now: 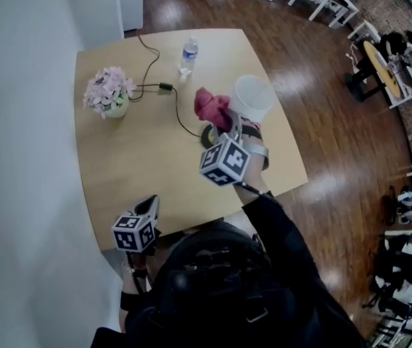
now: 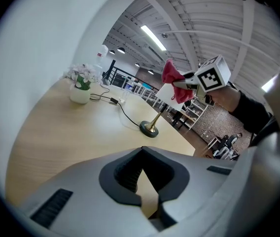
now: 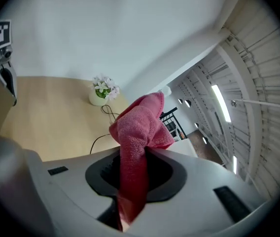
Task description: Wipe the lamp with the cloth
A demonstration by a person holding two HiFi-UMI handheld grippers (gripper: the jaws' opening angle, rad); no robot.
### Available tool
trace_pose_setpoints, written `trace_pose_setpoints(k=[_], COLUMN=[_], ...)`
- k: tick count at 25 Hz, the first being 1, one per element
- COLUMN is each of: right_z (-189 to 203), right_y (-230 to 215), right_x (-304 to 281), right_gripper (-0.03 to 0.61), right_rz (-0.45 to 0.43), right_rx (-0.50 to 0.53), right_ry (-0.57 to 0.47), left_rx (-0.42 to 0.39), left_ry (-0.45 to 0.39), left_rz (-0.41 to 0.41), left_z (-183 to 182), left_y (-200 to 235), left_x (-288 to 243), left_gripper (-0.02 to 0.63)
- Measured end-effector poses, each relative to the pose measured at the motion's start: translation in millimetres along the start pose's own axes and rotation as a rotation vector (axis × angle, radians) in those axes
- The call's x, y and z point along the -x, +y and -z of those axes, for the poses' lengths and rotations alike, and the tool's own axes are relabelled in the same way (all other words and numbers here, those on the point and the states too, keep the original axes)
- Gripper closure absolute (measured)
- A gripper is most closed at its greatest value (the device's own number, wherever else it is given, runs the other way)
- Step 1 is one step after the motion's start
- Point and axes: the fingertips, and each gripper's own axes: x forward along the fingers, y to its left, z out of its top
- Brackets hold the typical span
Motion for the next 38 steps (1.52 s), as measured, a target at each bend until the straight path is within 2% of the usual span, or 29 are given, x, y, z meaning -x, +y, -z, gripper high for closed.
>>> trace_pose_setpoints(k=[8,16,18,21,25,27,29,32,34,38], right_z=[32.6,83.4,95.6,134.8,196.5,212.9,222.3,223.0,208.7,163.8], right_y=[92.7,155.9,162.1,159.6,120.6,86.2,44.3,-26.2,-71.7,-121.8], right_x=[-32.3,-33.2,-21.7,-2.7,21.5,27.6,25.6,8.0,-5.4,-23.9], right_gripper=[0.494,0.494,0.494,0.494,0.492,0.492,0.492,0.492,0.492,0.494], right_rz=[-0.219,-0.407,-0.447,-0.473,-0.414,-0.359,-0.302,-0.239,-0.234,-0.336], right_rx=[0.007,0.011,-0.021,-0.126,-0.373,-0.522,-0.628,-0.681,-0.69,-0.668], right_ry=[0.068,0.137,0.13,0.149,0.17,0.134,0.082,-0.011,-0.098,-0.253], left_rx=[0.011,0.001,-0.013,-0.037,-0.08,-0.113,-0.135,-0.141,-0.142,-0.117], left_ry=[0.002,0.012,0.018,0.027,0.053,0.067,0.074,0.078,0.084,0.077], left_rz=[-0.044,-0.059,-0.048,-0.024,0.002,0.002,-0.005,-0.025,-0.051,-0.144], left_z=[4.3,8.4,8.8,9.3,9.8,6.9,4.2,1.4,-3.2,-20.6], left_y=[17.0,15.6,8.3,-5.8,-21.0,-26.9,-35.8,-51.6,-61.0,-75.5], left_x=[14.8,17.8,14.5,8.3,-5.5,-12.1,-18.8,-32.6,-42.7,-48.6], left_gripper=[0.614,0.614,0.614,0.614,0.614,0.614,0.614,0.614,0.614,0.614])
